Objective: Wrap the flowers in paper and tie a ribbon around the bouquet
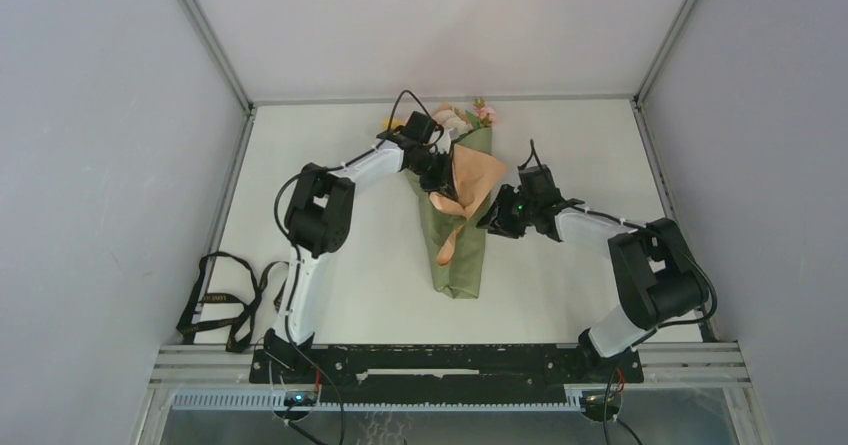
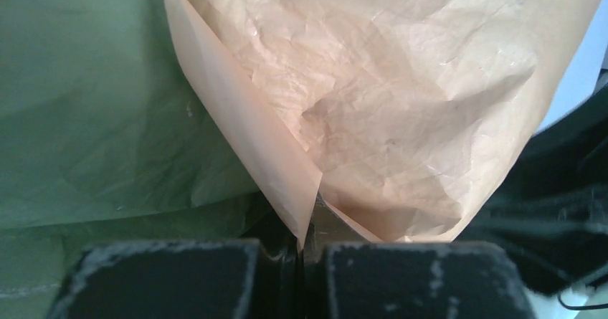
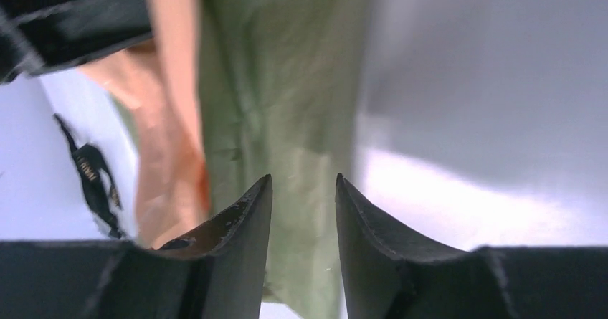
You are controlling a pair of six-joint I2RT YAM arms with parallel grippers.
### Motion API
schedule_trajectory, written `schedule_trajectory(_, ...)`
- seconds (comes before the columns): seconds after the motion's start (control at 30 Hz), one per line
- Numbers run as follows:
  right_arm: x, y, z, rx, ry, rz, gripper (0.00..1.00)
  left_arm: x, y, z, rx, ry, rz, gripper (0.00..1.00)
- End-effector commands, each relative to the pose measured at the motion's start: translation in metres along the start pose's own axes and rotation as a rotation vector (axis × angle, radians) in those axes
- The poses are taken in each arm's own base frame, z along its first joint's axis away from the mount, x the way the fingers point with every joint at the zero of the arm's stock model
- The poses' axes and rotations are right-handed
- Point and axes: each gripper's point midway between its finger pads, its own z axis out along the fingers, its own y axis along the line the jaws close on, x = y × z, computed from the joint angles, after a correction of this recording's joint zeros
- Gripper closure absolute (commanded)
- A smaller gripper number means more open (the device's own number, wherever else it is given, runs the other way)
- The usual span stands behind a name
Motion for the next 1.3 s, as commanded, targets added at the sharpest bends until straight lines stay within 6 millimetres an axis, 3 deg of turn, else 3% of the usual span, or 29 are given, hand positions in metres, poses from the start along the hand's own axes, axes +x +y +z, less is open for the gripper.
schedule_trajectory(0.0, 0.004, -0.032, 0.01, 0.059, 0.045, -0.027, 0.55, -0.021, -0.029, -0.027, 0.003, -0.079, 0.132, 1.0)
schedule_trajectory(0.2, 0.012, -0.018, 0.039, -0.106, 0.121, -0.003, 0.98, -0.014, -0.091, -0.051, 0.083, -0.098, 0.269, 1.0)
schedule_trajectory(0.3, 0.013, -0.01, 0.044, -0.159, 0.133, 0.007, 1.0, -0.01, -0.121, -0.059, 0.146, -0.103, 0.309, 1.0)
schedule_trajectory(0.4, 0.014, -0.001, 0.046, -0.196, 0.136, 0.011, 1.0, -0.007, -0.135, -0.057, 0.177, -0.094, 0.329, 1.0)
schedule_trajectory(0.57, 0.017, 0.014, 0.046, -0.241, 0.144, 0.024, 1.0, -0.01, -0.128, -0.029, 0.177, -0.062, 0.298, 1.0)
schedule_trajectory(0.7, 0.019, 0.005, 0.034, -0.206, 0.11, 0.06, 1.0, -0.016, -0.094, -0.005, 0.089, -0.058, 0.256, 1.0)
schedule_trajectory(1.0, 0.031, -0.018, 0.003, -0.061, 0.046, 0.071, 0.72, -0.013, -0.065, 0.027, 0.046, -0.025, 0.233, 1.0)
schedule_trajectory(1.17, 0.016, -0.033, -0.027, 0.062, -0.067, 0.004, 0.56, -0.01, -0.06, 0.033, 0.04, -0.012, 0.226, 1.0)
schedule_trajectory(1.27, 0.001, -0.027, -0.049, 0.071, -0.166, -0.082, 0.44, -0.01, -0.061, 0.032, 0.045, -0.015, 0.228, 1.0)
